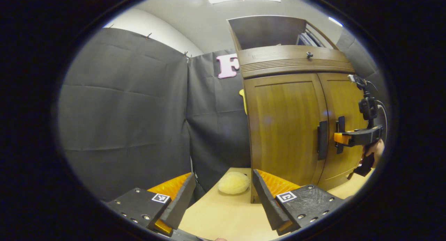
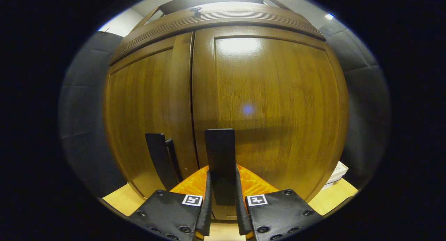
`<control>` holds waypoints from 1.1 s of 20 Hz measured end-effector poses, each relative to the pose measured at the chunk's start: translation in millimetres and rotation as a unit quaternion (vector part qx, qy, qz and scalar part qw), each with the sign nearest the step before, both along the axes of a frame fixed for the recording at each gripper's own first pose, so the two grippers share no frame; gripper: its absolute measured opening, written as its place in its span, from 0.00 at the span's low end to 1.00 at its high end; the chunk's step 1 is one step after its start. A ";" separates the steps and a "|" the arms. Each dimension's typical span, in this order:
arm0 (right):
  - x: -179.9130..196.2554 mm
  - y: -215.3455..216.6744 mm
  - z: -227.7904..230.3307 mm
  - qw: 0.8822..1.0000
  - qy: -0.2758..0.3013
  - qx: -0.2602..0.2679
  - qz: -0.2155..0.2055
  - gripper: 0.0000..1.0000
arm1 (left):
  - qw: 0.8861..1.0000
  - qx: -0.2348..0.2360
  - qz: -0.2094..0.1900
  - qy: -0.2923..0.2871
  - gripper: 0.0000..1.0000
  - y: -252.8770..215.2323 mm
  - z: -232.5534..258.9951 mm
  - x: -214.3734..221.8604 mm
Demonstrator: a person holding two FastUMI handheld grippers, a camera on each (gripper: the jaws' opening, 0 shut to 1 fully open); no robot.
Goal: Open the right door of the double-door shoe cabinet with the right hand, and open the left door with the left hand.
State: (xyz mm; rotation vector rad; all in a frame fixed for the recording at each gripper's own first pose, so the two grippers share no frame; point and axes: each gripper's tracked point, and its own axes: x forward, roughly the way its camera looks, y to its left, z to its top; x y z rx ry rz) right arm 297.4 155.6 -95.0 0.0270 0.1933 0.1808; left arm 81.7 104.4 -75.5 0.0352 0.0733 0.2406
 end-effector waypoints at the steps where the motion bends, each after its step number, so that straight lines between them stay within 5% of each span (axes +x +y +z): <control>1: -2.3 1.0 0.2 1.000 0.003 0.000 0.001 0.32 | 1.000 0.000 -0.002 0.000 0.95 -0.8 0.7 0.0; 2: -3.3 0.9 -0.1 1.000 0.008 -0.006 0.006 0.17 | 1.000 0.000 -0.003 -0.001 0.95 -1.5 1.5 -0.1; 22: -113.1 -42.6 15.1 0.995 0.026 0.029 0.092 0.20 | 0.997 0.013 -0.066 -0.031 0.95 -70.3 41.5 -28.6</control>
